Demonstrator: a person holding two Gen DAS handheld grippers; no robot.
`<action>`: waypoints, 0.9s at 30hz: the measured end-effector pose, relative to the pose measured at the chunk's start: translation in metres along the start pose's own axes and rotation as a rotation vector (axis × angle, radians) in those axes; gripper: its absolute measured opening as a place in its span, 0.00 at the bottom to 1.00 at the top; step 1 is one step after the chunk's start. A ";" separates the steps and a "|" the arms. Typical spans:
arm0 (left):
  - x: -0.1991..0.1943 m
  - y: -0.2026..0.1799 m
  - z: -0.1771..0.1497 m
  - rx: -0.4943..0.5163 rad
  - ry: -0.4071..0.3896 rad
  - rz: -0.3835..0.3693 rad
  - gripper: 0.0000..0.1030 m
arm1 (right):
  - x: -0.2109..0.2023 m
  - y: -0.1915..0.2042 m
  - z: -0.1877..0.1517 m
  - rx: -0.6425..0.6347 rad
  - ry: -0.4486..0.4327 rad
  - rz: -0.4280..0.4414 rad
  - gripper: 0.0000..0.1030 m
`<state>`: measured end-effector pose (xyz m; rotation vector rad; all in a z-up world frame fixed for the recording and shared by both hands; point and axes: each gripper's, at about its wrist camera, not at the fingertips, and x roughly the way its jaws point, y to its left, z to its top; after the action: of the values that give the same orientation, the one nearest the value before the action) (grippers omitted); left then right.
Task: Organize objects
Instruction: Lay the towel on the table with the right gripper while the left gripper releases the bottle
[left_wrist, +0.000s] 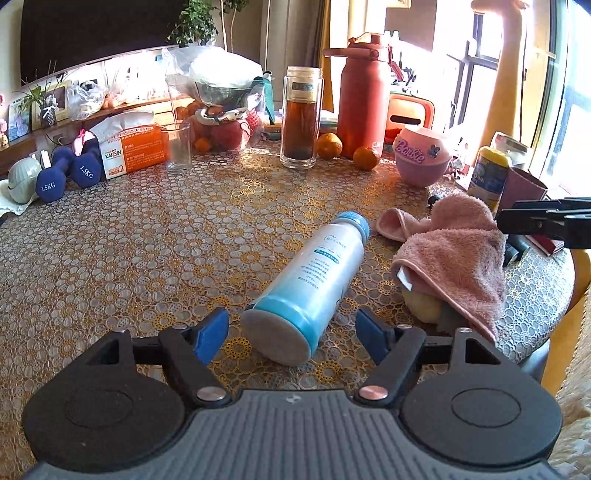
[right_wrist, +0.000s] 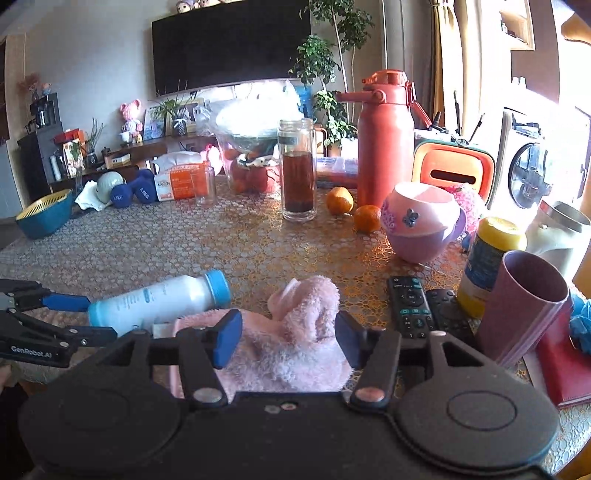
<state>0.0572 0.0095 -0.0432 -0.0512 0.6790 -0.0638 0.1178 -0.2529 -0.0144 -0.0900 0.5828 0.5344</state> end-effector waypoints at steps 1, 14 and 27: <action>-0.005 0.000 0.000 -0.007 -0.010 -0.010 0.77 | -0.005 0.003 -0.001 0.007 -0.010 0.018 0.55; -0.051 -0.013 -0.005 0.013 -0.063 -0.038 1.00 | -0.050 0.055 -0.017 -0.021 -0.105 0.074 0.58; -0.082 -0.024 -0.013 0.047 -0.113 -0.041 1.00 | -0.071 0.070 -0.031 0.071 -0.161 0.025 0.59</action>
<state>-0.0156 -0.0083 -0.0005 -0.0232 0.5629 -0.1155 0.0168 -0.2318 0.0033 0.0271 0.4458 0.5391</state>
